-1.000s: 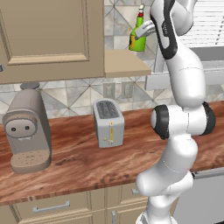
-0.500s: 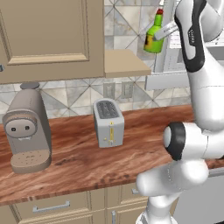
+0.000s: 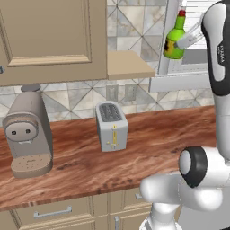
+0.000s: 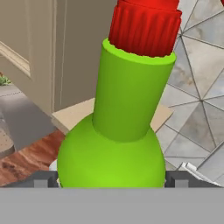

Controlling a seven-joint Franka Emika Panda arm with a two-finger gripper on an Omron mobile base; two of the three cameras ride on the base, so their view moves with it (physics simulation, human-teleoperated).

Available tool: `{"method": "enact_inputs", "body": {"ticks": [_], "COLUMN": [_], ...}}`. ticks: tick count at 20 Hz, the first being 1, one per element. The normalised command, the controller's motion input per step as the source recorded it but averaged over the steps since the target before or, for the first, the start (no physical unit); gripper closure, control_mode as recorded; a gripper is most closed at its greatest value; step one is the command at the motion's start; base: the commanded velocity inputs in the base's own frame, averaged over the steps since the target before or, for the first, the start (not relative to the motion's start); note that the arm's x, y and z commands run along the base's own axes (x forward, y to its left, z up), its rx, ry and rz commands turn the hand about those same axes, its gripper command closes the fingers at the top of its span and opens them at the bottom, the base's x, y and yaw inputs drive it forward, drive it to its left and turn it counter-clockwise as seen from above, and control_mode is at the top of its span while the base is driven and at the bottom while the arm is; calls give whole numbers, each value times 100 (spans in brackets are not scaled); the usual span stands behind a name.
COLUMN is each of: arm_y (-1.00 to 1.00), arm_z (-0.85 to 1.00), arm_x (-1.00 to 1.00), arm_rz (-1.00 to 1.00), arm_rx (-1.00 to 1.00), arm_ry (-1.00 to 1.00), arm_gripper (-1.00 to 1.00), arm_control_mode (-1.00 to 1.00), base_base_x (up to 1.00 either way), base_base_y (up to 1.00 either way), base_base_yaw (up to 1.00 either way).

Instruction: Locate and retrieve the sponge and spray from the cabinet. Place them next to the sink.

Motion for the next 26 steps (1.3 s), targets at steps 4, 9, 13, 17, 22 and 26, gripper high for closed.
{"method": "enact_inputs", "body": {"ticks": [4,9,13,17,22,26], "arm_y": [-35,-32,-39,-30,-9,-8], "arm_z": [-22,-55,-63,-53,-36,-35], "arm_x": [-66,-30,-1,-5,-15,-5], "arm_rz": [1,1,0,0,0,-1], "arm_rx": [-13,-10,-3,-1,2,2], "arm_ry": [0,-4,-3,-9,-9,-1], "arm_gripper": [100,100,100,100,100,100], "arm_control_mode": [-100,-100,-100,-100,-100,-100], "base_base_x": [0,0,0,0,0,0], "base_base_y": [0,0,0,0,0,0], "base_base_yaw": [0,0,0,0,0,0]}}
